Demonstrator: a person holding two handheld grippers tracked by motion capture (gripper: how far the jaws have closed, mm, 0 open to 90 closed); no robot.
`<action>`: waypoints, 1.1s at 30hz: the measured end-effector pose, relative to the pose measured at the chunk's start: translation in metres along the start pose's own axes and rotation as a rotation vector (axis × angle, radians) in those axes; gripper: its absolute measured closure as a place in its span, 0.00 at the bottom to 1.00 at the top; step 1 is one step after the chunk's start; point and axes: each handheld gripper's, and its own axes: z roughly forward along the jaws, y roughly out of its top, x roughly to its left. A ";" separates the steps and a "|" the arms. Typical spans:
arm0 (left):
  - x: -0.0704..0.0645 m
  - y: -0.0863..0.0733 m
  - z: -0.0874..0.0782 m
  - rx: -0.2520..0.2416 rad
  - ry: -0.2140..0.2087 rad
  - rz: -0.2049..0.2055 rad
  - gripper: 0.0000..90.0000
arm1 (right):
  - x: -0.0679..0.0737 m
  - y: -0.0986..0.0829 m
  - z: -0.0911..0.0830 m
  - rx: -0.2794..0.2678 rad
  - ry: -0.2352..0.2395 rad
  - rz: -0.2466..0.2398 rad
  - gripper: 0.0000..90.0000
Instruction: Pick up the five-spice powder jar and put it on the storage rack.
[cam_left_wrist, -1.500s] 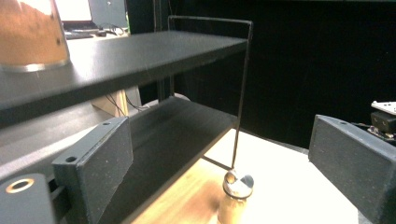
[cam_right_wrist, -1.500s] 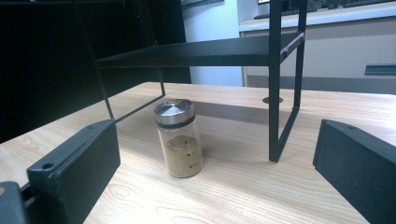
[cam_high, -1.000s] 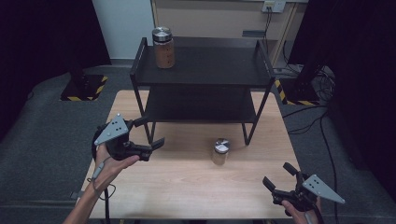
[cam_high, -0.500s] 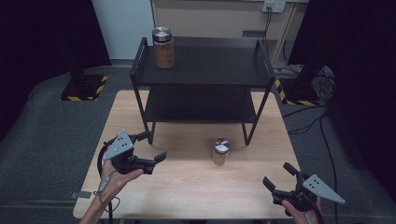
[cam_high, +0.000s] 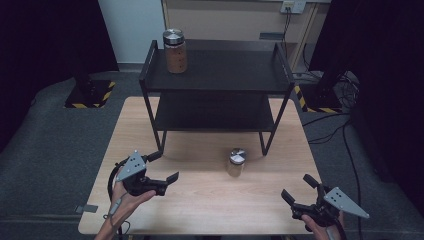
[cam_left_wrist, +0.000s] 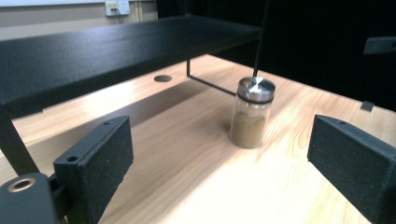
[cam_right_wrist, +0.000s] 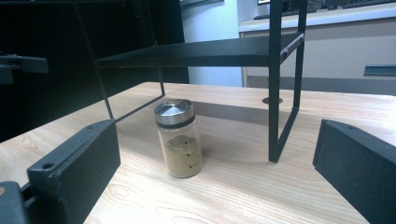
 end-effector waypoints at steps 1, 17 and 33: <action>-0.001 -0.001 0.001 0.002 -0.003 0.001 0.06 | 0.000 0.000 0.000 0.000 0.000 0.001 0.01; -0.006 -0.016 -0.016 -0.036 0.054 -0.006 0.06 | -0.001 0.000 0.000 -0.003 0.001 0.001 0.01; 0.005 -0.035 -0.045 -0.095 0.031 -0.012 0.01 | 0.000 0.000 -0.001 -0.005 -0.001 0.003 0.01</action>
